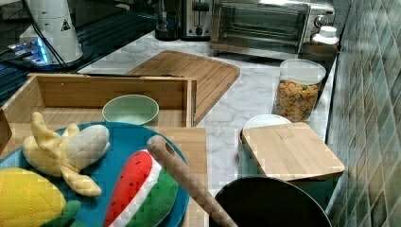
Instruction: Close the drawer.
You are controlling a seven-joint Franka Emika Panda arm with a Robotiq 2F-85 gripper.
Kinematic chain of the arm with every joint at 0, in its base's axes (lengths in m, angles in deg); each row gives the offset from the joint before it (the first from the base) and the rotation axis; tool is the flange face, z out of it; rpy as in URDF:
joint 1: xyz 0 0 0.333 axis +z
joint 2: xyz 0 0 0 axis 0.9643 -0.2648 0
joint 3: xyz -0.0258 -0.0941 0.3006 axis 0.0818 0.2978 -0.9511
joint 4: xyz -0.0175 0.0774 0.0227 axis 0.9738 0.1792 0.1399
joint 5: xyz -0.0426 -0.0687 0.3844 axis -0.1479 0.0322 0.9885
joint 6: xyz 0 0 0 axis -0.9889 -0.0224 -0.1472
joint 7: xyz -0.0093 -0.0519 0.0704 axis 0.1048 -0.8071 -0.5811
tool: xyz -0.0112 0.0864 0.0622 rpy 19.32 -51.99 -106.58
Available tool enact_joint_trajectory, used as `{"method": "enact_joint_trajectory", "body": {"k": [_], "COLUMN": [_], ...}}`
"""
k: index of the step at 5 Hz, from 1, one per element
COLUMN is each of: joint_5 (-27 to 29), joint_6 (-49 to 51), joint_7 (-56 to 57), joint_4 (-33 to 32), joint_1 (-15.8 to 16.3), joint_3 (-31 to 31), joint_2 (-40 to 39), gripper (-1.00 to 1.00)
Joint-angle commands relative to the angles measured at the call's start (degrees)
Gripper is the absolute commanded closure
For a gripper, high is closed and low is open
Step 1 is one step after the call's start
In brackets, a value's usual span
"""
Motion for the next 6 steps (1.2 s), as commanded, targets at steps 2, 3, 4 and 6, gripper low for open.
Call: {"method": "enact_joint_trajectory", "body": {"k": [2,3,4,6], "joint_5": [-6.45,-8.23,-8.27,-8.02], "joint_6": [-9.17,-10.27,-11.55,-8.24], "joint_7": [10.87,11.41,13.9,15.82], "joint_4": [-5.71,-7.06,-8.2,-8.42], "joint_1": [-2.84,-4.83,-7.02,-9.24], "joint_3": [2.3,2.65,3.5,6.93], "joint_2": [-3.6,-3.01,-2.99,-2.6], "gripper": [1.0,1.0,1.0,1.0]}}
